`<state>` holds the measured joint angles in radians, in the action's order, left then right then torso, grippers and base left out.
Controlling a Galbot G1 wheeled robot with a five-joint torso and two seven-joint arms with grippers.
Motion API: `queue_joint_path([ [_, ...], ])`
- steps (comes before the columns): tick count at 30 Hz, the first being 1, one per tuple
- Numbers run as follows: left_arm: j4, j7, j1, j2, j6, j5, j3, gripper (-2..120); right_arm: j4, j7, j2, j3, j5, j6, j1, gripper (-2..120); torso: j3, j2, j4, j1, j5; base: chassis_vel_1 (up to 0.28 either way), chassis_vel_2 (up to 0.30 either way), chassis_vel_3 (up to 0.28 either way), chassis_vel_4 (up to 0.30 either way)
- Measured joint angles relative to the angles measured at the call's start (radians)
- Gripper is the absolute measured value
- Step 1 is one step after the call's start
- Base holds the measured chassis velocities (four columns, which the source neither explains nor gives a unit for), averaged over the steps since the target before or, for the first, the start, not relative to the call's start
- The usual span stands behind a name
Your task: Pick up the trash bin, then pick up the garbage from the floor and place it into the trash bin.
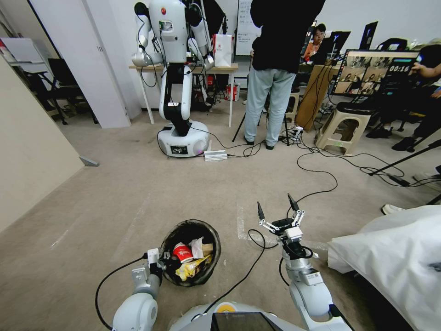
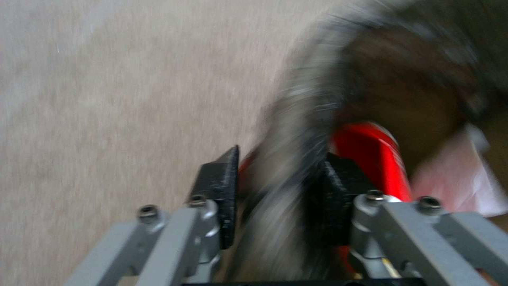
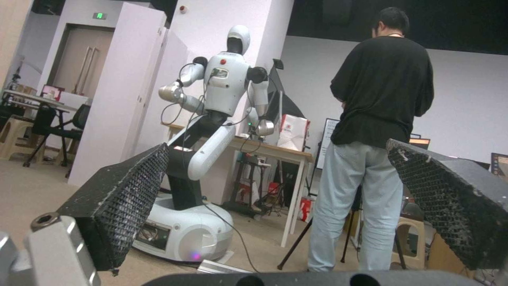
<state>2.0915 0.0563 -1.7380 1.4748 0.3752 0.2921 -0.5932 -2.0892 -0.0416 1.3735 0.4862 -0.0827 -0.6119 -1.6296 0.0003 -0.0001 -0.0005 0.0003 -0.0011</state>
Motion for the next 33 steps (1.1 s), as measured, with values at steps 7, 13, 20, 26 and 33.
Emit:
queue_joint_path([
  [7,0.031,0.004,0.013,-0.003,-0.014,-0.003,0.007,70,0.004,-0.016,0.002,-0.004,-0.004,-0.008,-0.003,100,0.0,0.0,0.0004,0.0,0.0009,0.0,0.0,0.0,0.0],
  [13,0.038,0.005,0.021,-0.004,-0.012,-0.003,0.005,91,0.007,-0.027,0.003,-0.007,-0.005,-0.015,-0.004,100,0.0,0.0,0.0005,0.0,0.001,0.0,0.0,0.0,0.0],
  [20,0.049,0.006,0.027,-0.003,-0.012,-0.003,0.007,99,0.013,-0.035,0.005,-0.009,-0.012,-0.021,-0.004,100,0.0,0.0,0.0005,0.0,0.001,0.0,0.0,0.0,0.0],
  [26,0.056,0.008,0.036,-0.005,-0.011,0.001,0.004,99,0.015,-0.042,0.006,-0.012,-0.024,-0.026,-0.005,100,0.0,0.0,0.0005,0.0,0.001,0.0,0.0,0.0,0.0],
  [33,0.083,0.007,0.027,-0.004,-0.048,-0.015,0.008,100,0.018,-0.047,0.009,-0.011,-0.031,-0.032,-0.006,100,0.0,0.0,0.0004,0.0,0.001,0.0,0.0,0.0,0.0],
])
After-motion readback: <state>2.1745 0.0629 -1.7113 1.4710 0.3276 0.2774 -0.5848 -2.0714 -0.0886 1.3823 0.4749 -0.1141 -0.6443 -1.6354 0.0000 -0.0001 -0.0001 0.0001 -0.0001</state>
